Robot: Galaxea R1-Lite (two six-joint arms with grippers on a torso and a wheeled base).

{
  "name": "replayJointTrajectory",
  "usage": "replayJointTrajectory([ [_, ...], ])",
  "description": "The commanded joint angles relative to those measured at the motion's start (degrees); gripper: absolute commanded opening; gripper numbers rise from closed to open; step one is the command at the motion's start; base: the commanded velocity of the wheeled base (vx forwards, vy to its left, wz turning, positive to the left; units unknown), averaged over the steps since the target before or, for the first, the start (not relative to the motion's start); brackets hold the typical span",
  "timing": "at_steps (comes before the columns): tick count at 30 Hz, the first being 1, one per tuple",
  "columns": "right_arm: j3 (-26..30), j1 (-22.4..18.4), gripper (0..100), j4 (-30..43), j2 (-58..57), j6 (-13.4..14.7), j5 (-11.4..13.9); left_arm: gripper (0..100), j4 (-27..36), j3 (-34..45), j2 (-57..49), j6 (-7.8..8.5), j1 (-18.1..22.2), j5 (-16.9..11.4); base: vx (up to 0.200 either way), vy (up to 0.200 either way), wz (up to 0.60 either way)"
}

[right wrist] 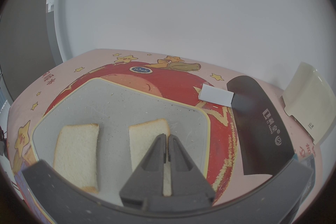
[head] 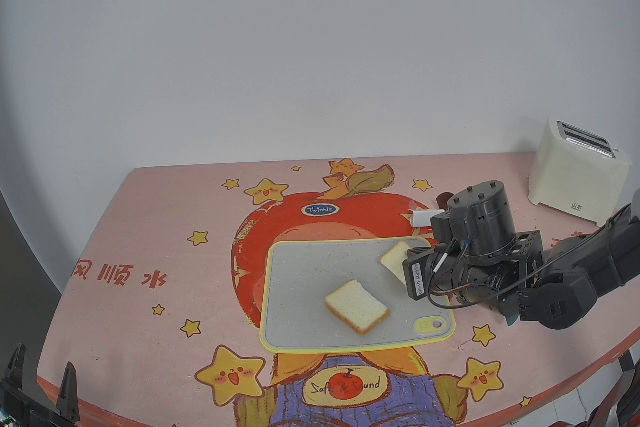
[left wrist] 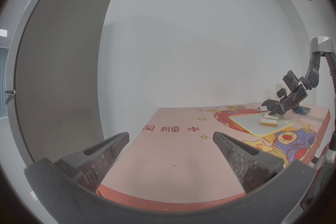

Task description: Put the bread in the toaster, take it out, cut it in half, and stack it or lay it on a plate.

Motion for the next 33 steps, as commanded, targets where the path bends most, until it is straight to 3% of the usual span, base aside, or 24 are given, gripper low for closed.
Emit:
replayJointTrajectory([
  [1,0.3,0.7,0,-0.1,-1.4,0.0,0.0,100,0.0,0.9,0.0,0.01,0.0,0.0,0.000,0.000,0.00],
  [33,4.4,1.4,0,0.0,-10.5,0.0,-0.6,100,0.0,0.9,0.0,0.01,0.0,0.0,0.000,0.000,0.00],
])
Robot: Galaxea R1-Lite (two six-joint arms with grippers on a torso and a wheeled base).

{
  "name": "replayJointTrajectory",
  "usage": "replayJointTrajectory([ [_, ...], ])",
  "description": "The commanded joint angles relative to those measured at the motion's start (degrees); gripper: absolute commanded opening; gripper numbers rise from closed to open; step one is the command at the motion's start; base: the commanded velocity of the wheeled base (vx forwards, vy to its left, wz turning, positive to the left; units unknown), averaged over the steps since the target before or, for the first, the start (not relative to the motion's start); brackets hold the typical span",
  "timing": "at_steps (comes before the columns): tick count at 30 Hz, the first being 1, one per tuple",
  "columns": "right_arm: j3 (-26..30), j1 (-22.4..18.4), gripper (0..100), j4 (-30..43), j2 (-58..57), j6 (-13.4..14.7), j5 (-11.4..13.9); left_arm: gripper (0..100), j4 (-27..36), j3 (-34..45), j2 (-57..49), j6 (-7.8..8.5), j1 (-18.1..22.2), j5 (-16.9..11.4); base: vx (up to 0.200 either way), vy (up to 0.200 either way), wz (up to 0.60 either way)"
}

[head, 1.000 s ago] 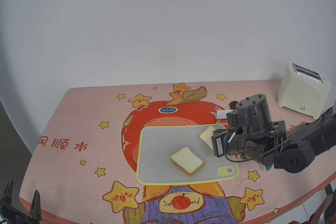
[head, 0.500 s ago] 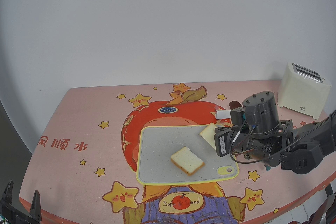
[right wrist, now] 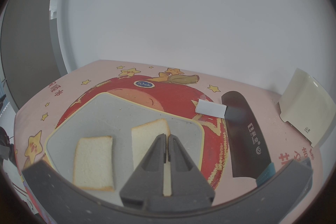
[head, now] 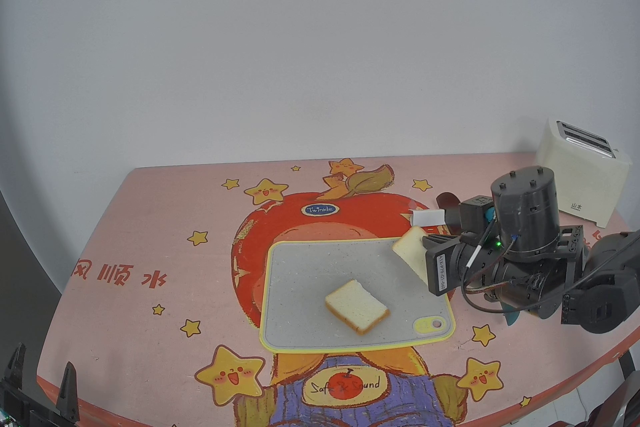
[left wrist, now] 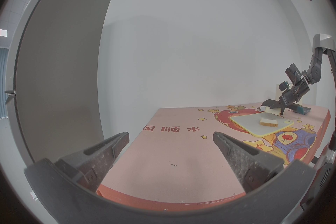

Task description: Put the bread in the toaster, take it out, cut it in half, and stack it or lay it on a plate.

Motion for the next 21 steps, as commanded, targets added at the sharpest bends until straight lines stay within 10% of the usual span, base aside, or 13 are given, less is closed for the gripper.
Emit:
replayJointTrajectory([
  [1,0.4,-0.1,0,-0.1,-1.0,0.1,-0.1,100,0.0,0.9,0.0,-0.01,0.0,0.0,0.000,0.000,0.00],
  [21,4.3,0.4,0,-0.1,-9.8,1.9,2.0,100,0.0,0.9,0.0,-0.01,0.0,0.0,0.000,0.000,0.00],
])
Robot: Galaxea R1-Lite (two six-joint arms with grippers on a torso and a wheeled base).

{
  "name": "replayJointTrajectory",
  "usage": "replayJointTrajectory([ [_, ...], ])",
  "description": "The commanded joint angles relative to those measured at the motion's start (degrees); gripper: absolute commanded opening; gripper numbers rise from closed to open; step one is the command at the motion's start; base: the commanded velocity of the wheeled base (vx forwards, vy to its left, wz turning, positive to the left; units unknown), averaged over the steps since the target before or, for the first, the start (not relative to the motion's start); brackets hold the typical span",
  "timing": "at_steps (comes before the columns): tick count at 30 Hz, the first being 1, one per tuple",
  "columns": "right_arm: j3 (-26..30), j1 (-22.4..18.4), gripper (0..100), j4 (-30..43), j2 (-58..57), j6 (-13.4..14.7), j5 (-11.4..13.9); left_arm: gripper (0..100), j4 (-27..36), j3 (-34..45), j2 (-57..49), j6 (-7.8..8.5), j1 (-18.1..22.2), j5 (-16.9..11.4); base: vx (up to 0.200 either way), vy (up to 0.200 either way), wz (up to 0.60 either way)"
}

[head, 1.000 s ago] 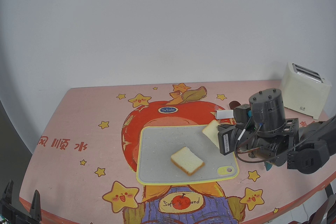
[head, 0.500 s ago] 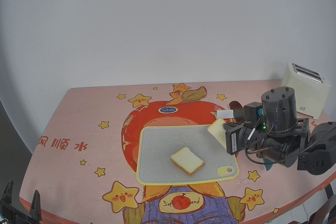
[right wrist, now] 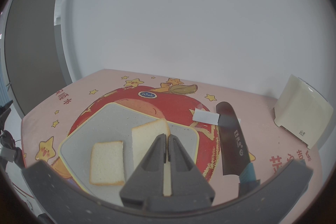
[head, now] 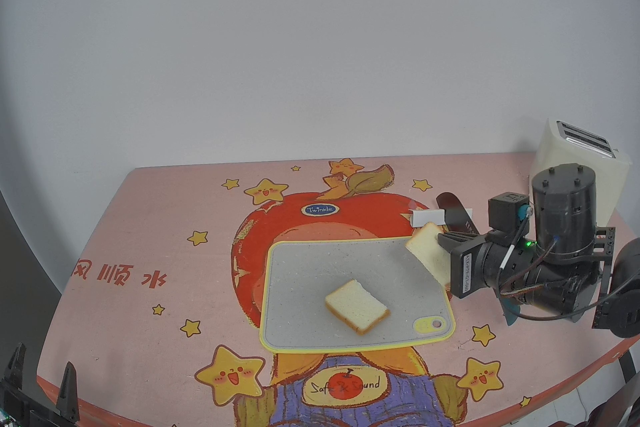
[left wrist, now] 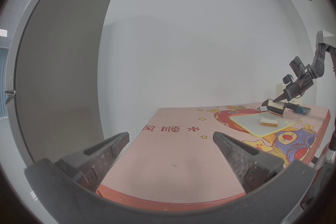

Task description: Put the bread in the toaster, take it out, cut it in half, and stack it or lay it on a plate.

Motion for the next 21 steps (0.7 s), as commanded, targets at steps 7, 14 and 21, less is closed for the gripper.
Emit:
replayJointTrajectory([
  [7,4.7,-0.1,0,0.1,-6.4,0.2,1.0,100,0.0,0.9,0.0,-0.01,0.0,0.0,0.000,0.000,0.00],
  [14,5.7,5.8,0,1.1,-12.0,1.4,0.9,100,-0.1,1.0,0.1,0.25,-0.1,0.0,0.000,0.000,0.00],
  [21,6.9,5.8,0,0.3,-11.1,2.6,0.0,100,-0.1,1.0,0.0,0.08,-0.1,-0.1,0.000,0.000,0.00],
])
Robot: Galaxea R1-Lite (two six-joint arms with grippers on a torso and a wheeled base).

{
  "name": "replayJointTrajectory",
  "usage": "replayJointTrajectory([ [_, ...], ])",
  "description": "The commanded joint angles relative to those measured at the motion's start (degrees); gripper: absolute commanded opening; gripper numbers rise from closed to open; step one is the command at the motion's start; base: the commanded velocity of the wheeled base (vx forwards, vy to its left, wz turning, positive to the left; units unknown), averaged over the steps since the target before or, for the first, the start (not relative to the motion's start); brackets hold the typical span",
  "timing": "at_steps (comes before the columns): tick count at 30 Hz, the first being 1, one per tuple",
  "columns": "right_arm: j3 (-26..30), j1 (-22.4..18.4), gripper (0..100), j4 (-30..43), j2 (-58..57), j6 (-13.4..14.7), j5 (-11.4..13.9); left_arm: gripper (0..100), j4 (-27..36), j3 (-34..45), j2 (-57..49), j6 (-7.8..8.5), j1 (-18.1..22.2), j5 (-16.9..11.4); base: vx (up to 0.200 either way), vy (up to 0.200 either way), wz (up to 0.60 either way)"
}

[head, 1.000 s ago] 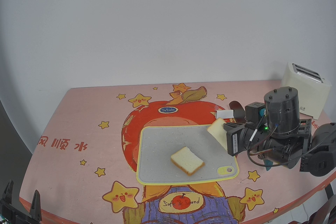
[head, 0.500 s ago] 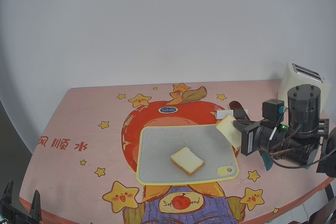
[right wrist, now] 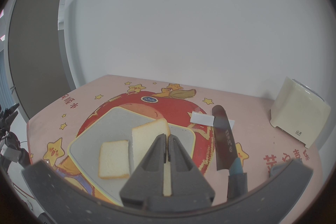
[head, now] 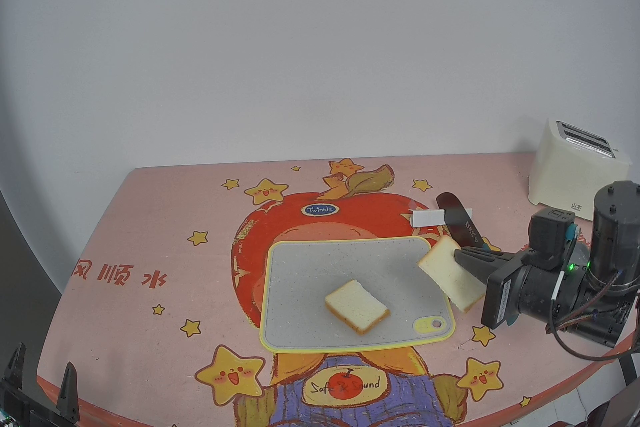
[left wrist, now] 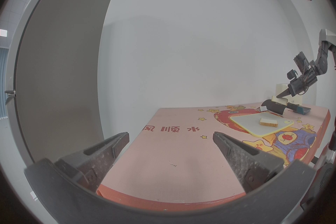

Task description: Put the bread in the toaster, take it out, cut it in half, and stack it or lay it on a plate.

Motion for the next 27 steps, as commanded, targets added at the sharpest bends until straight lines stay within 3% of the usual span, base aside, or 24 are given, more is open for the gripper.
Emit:
replayJointTrajectory([
  [1,0.6,0.3,0,0.2,-0.8,0.0,-0.3,100,0.0,1.0,0.0,-0.07,0.0,0.1,0.000,0.000,0.00],
  [7,0.7,0.3,0,0.7,-0.7,-0.1,-2.3,100,0.0,1.0,0.0,-0.16,0.1,0.1,0.000,0.000,0.00],
  [16,1.4,1.0,0,0.7,-0.7,-0.4,-2.8,100,0.0,1.0,0.0,-0.07,0.0,0.1,0.000,0.000,0.00],
  [27,2.2,1.1,0,0.7,-0.1,-0.6,-2.8,100,0.0,1.0,0.0,-0.07,0.0,0.1,0.000,-0.200,0.00],
])
